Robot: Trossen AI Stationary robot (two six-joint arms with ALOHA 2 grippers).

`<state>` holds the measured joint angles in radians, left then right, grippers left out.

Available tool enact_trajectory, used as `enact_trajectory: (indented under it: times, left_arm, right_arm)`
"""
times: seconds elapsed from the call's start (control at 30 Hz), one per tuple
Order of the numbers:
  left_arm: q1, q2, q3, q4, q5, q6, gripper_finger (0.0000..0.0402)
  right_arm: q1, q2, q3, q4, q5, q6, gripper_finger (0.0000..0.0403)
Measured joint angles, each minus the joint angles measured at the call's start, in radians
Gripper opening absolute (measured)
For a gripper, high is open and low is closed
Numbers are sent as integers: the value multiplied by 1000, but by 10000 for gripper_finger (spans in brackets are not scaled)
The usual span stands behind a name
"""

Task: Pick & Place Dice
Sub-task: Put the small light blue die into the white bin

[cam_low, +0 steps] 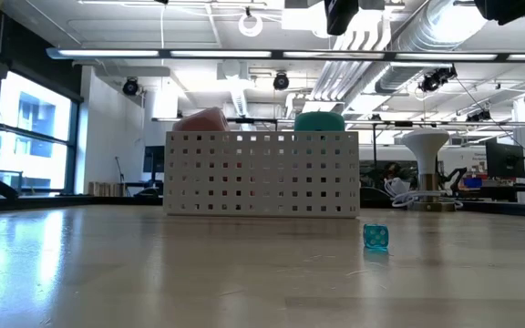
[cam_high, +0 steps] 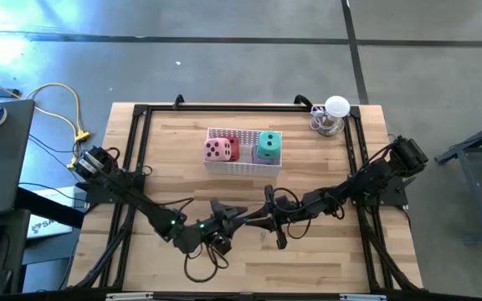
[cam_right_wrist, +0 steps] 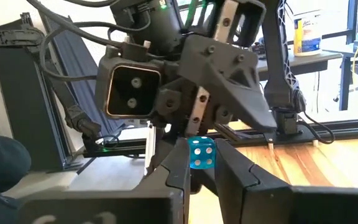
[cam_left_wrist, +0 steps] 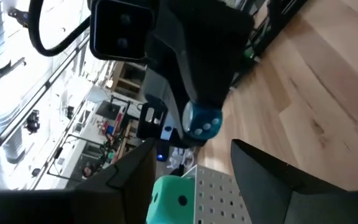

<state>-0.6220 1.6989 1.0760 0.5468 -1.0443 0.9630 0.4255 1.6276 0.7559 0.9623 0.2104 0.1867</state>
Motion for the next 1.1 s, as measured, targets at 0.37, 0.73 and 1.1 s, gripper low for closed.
enact_trajectory:
  times: [0.37,0.73,1.1]
  left_arm:
    - [-62,0,0,106,57,99,198]
    - [-15,1,0,105,9,94,197]
    - [-31,1,0,105,58,102,197]
  right_arm:
    - [0,0,0,-1,0,0,33]
    - [0,0,0,-1,0,0,33]
    - [0,0,0,-8,-3,0,34]
